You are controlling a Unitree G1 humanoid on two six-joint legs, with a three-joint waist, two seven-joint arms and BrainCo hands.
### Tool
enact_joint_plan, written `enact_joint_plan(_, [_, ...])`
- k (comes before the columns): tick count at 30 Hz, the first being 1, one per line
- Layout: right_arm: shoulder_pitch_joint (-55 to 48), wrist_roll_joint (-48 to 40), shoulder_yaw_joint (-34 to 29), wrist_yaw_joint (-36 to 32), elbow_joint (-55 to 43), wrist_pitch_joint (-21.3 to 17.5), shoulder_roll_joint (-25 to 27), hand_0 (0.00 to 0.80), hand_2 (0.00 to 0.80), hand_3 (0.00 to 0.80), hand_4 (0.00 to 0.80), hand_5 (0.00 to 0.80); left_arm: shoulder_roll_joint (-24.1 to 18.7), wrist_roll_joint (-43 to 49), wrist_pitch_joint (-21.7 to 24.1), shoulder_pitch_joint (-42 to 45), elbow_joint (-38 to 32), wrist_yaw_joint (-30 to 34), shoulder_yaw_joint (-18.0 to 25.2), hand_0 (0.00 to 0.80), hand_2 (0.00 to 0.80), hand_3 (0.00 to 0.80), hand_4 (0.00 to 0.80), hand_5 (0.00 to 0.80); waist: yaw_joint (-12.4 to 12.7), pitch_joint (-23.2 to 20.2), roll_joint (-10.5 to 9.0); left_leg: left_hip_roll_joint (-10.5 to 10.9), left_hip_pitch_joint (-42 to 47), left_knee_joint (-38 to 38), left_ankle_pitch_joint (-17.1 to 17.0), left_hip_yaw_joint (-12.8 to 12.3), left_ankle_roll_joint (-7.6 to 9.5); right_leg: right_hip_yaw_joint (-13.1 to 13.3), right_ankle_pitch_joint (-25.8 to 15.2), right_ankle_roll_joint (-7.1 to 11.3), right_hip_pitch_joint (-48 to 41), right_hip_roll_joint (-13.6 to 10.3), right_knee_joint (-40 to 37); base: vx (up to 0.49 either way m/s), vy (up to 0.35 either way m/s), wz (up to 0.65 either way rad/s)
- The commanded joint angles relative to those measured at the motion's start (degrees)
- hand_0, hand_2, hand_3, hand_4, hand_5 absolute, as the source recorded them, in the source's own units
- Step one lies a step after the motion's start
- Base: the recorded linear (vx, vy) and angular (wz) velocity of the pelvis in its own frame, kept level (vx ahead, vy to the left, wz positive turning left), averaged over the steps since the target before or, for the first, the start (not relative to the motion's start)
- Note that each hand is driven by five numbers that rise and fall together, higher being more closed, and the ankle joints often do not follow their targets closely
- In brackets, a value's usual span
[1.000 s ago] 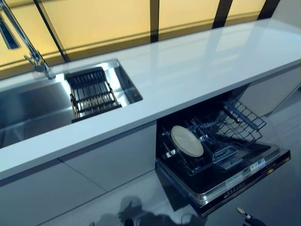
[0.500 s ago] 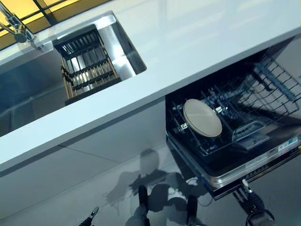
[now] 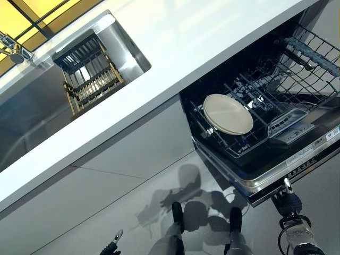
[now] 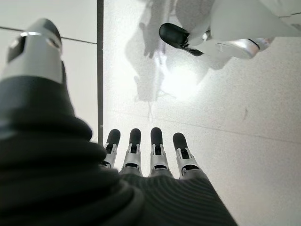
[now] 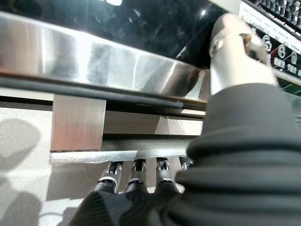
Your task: Take plates into dishwasher
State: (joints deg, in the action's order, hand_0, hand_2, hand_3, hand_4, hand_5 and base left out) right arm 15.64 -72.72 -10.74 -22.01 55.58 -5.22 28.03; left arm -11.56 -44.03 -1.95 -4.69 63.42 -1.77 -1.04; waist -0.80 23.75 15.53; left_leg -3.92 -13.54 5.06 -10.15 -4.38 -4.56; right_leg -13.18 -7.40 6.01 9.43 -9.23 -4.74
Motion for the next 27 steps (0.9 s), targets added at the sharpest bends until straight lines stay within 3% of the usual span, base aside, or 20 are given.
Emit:
enact_joint_plan(1, [17.4, 1.6, 7.7, -8.0, -16.4, -2.3, -1.5, 0.000, 0.000, 0.000, 0.000, 0.000, -3.2, 0.1, 0.3, -2.6, 1.4, -0.4, -3.1, 0.000, 0.000, 0.000, 0.000, 0.000, 3.8, -3.8, -4.11, 0.9, 0.1, -0.1, -0.7, 1.1, -0.75, -0.9, 6.6, -0.07, 2.9, -5.7, 12.2, 0.022, 0.000, -0.05])
enact_joint_plan(12, [20.3, 3.0, 11.2, -4.4, -26.8, -1.8, -5.0, 0.000, 0.000, 0.000, 0.000, 0.000, -3.1, 3.8, 0.0, -1.7, 2.3, -0.9, -3.6, 0.000, 0.000, 0.000, 0.000, 0.000, 5.8, -8.7, -6.53, 0.3, 4.2, -0.1, -0.3, 1.7, -0.88, -3.8, 6.1, 0.06, -3.6, -5.9, 9.9, 0.063, -0.012, 0.03])
enact_joint_plan(23, [16.4, 4.0, 11.2, -0.1, -29.5, -0.8, -6.4, 0.000, 0.000, 0.000, 0.000, 0.000, -3.4, 9.1, -0.9, 0.4, 3.8, -1.8, -3.0, 0.000, 0.000, 0.000, 0.000, 0.000, 7.8, -13.5, -9.74, -0.7, 7.9, -0.1, 0.5, 2.7, -1.31, -7.1, 6.1, -0.14, -10.4, -5.1, 7.6, 0.094, -0.030, 0.37])
enact_joint_plan(27, [14.5, 9.7, 11.3, 4.2, -27.2, 1.3, -6.6, 0.000, 0.000, 0.000, 0.000, 0.000, -3.2, 10.7, -1.2, 1.3, 4.6, -3.0, -2.7, 0.000, 0.000, 0.000, 0.000, 0.000, 8.3, -15.4, -11.26, -1.4, 9.0, -0.1, 0.8, 2.8, -1.64, -7.6, 5.8, -0.19, -12.6, -4.5, 6.2, 0.115, -0.016, 0.25])
